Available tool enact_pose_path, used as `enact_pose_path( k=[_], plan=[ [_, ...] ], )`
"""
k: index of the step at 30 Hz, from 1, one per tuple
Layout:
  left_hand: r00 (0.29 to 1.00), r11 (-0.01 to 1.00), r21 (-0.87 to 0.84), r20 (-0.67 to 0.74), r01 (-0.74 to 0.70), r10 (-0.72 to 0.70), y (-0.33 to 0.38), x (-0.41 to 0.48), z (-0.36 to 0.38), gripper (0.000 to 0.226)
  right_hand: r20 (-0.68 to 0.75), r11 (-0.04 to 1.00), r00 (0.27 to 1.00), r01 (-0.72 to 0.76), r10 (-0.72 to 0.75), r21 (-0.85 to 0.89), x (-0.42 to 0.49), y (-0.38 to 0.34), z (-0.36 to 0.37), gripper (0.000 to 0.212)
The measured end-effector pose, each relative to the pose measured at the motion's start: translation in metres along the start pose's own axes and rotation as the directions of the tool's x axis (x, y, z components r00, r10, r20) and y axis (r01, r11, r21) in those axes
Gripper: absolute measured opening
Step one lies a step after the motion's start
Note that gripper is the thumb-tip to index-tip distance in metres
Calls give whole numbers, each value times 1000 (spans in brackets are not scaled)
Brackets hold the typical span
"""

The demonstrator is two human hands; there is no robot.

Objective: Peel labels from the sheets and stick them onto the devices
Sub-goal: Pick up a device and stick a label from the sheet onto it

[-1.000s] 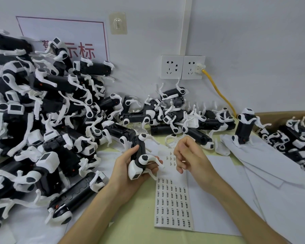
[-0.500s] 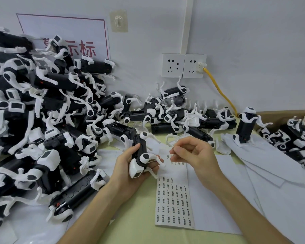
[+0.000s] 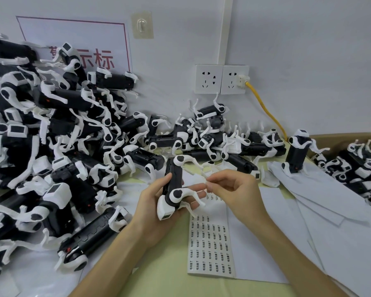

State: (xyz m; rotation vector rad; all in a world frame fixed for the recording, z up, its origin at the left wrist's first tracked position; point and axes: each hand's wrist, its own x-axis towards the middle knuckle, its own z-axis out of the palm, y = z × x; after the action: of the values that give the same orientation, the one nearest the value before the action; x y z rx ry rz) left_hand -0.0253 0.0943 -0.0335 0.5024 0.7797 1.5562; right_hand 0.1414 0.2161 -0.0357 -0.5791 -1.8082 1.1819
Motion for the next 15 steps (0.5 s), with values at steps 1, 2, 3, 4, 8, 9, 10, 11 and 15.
enact_pose_path(
  k=[1,2,3,4,8,9,10,11,15],
  plan=[
    [1000,1000,-9,-4,-2,2,0,1,0,48,-3,999,1000,17,-17,-30,0,0,0,22],
    [1000,1000,-19,-11,-6,6,-1,1,0,47,-8,999,1000,29,-29,-45,0,1,-1,24],
    [1000,1000,-27,-19,-13,13,-1,2,-1,46,-16,998,999,37,-37,-52,0,0,-2,24],
    [1000,999,-29,-24,-20,19,-2,2,-1,45,-22,998,999,42,-43,-54,0,0,-2,24],
    [1000,1000,-3,-9,-10,10,-1,0,2,47,4,989,996,88,-88,-115,-2,-2,0,21],
    [1000,1000,-2,-7,-11,11,-1,-1,3,47,14,983,994,110,-109,-145,-3,-2,2,20],
    [1000,1000,-10,-9,-15,15,-1,-1,4,45,21,974,990,138,-137,-177,-4,-2,2,19],
    [1000,999,-25,-12,-20,19,-1,-1,4,44,27,961,985,175,-173,-214,-4,-2,2,17],
    [999,996,-84,-23,-39,37,-1,-2,4,42,97,884,945,327,-313,-335,-2,-2,0,21]
  ],
)
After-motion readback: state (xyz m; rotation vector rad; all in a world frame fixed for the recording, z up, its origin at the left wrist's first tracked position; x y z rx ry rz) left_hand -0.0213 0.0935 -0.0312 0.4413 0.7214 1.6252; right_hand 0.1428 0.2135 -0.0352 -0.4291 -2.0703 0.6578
